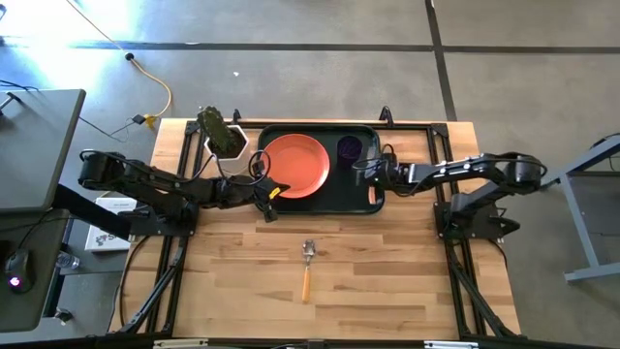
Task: Pick and place plate/cup/fork/spoon on tray
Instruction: Put the orange fork to the right of the violet cup on the dark green tray, then put the orange spoon to the right of the violet cup on the dark green tray, then return to Home Position
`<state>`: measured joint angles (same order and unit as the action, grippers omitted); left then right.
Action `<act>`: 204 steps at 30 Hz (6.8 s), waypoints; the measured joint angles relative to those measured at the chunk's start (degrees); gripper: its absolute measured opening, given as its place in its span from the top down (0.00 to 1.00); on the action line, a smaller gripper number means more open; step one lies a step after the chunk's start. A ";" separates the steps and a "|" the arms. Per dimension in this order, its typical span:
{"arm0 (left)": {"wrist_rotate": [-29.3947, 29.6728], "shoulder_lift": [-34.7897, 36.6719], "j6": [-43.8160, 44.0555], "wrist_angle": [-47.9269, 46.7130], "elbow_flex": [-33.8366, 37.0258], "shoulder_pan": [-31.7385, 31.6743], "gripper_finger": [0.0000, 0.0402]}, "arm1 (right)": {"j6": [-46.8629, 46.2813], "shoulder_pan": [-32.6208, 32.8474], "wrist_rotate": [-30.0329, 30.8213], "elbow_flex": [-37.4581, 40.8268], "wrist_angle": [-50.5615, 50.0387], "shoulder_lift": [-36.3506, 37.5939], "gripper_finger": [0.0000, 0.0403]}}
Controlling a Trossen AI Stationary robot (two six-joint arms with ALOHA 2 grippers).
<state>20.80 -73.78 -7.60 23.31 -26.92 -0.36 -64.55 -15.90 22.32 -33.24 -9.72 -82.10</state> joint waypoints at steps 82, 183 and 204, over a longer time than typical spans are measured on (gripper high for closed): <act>6.82 -0.04 -3.09 -7.87 -0.02 -2.67 1.00 | 12.46 34.16 -1.50 -40.94 -11.11 -33.29 0.99; -10.90 6.64 0.49 2.90 0.00 -2.76 1.00 | 40.13 7.13 -4.74 0.53 4.72 26.78 0.63; -35.54 37.26 -2.51 10.86 7.35 -14.91 1.00 | 68.06 2.85 -35.95 0.53 10.04 45.94 0.99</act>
<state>-14.74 -36.51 -10.11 34.17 -19.57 -15.27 3.51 -13.05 -13.63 -32.71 0.33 -36.16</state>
